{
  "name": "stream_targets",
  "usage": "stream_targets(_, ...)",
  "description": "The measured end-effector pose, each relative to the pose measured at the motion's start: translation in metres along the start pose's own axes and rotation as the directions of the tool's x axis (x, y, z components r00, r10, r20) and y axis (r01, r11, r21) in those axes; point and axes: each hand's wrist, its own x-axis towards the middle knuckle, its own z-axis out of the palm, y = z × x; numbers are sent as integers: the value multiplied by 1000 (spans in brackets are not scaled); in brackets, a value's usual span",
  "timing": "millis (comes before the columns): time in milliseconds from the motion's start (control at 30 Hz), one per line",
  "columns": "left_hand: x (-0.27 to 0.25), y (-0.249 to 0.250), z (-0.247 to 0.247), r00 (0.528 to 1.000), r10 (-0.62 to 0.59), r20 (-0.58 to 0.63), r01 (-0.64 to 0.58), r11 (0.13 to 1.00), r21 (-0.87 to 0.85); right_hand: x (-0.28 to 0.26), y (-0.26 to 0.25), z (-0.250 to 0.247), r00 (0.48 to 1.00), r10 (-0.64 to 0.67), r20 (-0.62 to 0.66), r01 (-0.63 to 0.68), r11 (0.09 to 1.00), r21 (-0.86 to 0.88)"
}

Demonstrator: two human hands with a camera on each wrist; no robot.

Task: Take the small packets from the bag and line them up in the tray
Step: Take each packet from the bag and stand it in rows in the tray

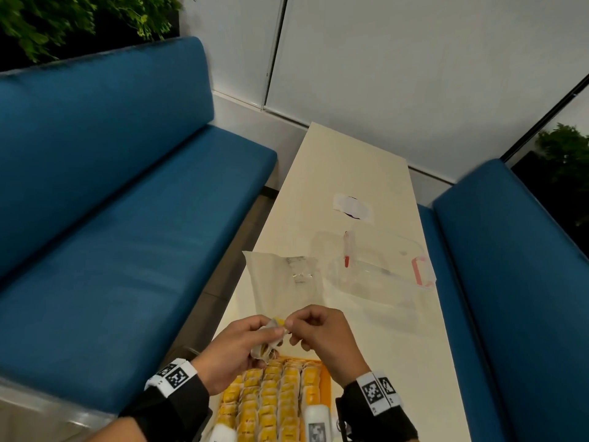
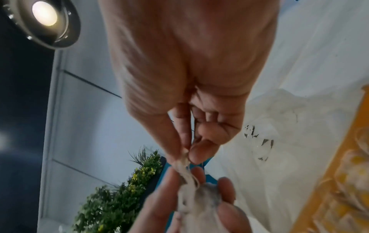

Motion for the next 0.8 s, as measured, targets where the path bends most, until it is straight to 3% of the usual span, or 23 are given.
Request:
stream_targets(200,-3,-4,-2,999,33,26,-35,998,49,4,-9,-6,992,123,40,-123,992,2)
stream_targets(500,-9,-10,-13,998,14,54,-17,998,54,-2,-29,-11,999,-25,37,35,957,-287)
stream_targets(667,-11,-14,-32,1000,-23,-5,23,998,55,-12,-28,-20,989,-45,144,123,790,-600)
stream_targets(800,-10,-16,-35,997,-58,-40,60,997,50,-19,-16,-24,994,-85,61,105,802,-588)
